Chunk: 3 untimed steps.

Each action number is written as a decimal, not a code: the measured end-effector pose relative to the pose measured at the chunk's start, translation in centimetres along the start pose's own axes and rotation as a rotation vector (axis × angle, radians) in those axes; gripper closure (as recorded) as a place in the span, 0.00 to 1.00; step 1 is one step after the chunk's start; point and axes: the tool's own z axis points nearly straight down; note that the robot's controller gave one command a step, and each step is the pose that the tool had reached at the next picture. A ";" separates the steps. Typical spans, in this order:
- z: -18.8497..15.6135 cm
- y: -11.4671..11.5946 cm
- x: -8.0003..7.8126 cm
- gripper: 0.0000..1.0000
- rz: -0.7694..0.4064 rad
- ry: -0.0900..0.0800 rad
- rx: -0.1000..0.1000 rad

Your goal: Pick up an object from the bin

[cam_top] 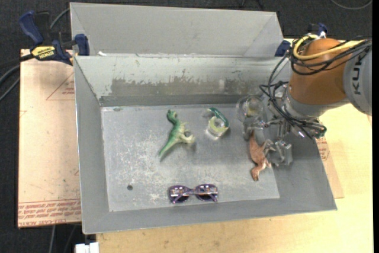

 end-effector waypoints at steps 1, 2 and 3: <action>-0.2 1.3 0.6 1.00 -0.147 -0.024 0.031; -0.2 1.2 0.6 1.00 -0.146 -0.024 0.031; -0.6 1.4 0.7 1.00 -0.145 -0.021 0.027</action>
Offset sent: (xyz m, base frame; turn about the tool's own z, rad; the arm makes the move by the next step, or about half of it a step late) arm 0.0000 0.0000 0.0000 0.0000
